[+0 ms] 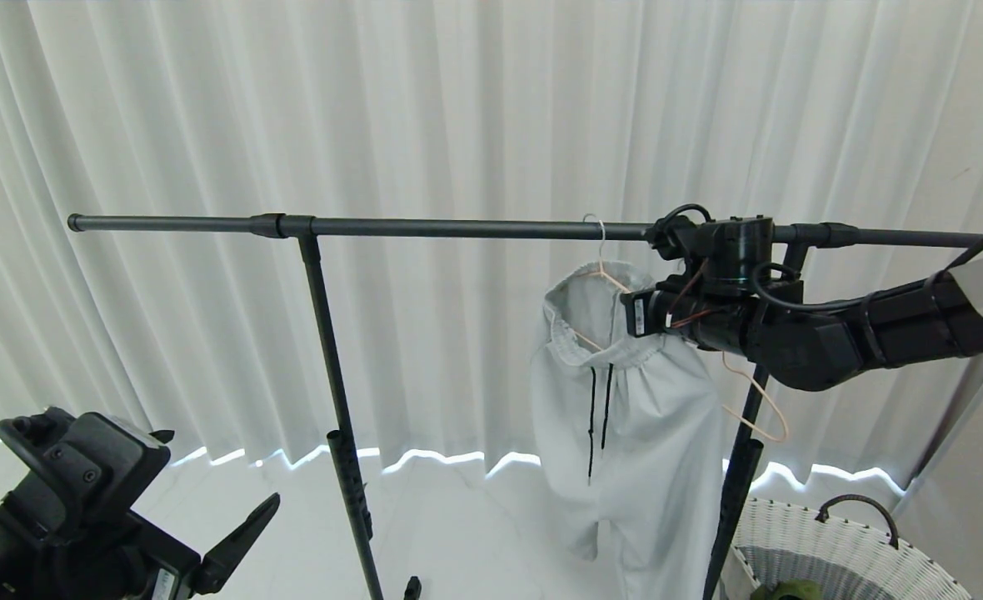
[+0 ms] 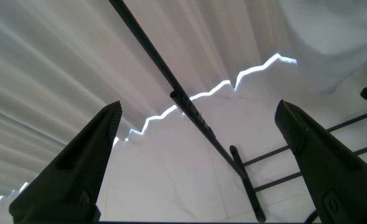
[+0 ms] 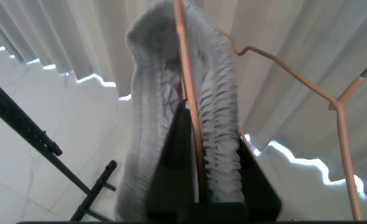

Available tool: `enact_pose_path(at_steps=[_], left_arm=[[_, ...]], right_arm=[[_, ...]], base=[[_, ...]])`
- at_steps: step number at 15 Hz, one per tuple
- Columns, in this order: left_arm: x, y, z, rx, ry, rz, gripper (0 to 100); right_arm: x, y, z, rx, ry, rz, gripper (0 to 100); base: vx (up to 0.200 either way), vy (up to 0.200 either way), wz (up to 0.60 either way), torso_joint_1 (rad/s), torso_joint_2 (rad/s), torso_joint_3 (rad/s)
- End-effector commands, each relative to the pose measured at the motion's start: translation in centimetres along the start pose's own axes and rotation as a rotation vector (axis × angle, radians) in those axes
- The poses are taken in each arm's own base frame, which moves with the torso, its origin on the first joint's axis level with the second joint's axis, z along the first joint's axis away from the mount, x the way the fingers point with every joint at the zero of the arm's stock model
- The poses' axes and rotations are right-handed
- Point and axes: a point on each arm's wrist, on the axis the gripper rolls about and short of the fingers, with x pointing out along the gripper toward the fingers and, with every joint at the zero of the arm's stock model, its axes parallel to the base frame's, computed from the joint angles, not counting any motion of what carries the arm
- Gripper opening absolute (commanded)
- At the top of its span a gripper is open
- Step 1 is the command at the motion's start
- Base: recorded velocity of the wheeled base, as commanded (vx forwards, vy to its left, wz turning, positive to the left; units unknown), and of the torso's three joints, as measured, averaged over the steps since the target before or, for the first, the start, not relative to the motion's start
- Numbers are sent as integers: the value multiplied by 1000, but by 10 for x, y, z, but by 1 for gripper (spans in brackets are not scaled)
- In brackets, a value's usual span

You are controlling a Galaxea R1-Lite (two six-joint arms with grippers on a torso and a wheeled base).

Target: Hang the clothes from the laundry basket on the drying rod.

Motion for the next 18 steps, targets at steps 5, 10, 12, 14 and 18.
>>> enact_pose_path(at_steps=[5,10,12,14,18], left_arm=[[0,0,0,0,-2,1,100],[1,-1,-2,-1,10,-1,100],[1,-1,-3,0,13,-2,100],[0,-2,-5,-1,20,-6,100],[-3,-2,-17,-12,65,20,100]], right_arm=[[-4,-1,3,4,-10,-16,100],[-57,-1,22,-2,-53,-19,100],[-92,-2,28,-7,-78,-21,100],[-133,-10,29,-48,-100,-67,100],[-202,-58,6,-203,-60,-262,100]], base=[[0,0,0,0,0,0],[0,0,0,0,0,0],[0,0,0,0,0,0],[0,0,0,0,0,0],[0,0,0,0,0,0]])
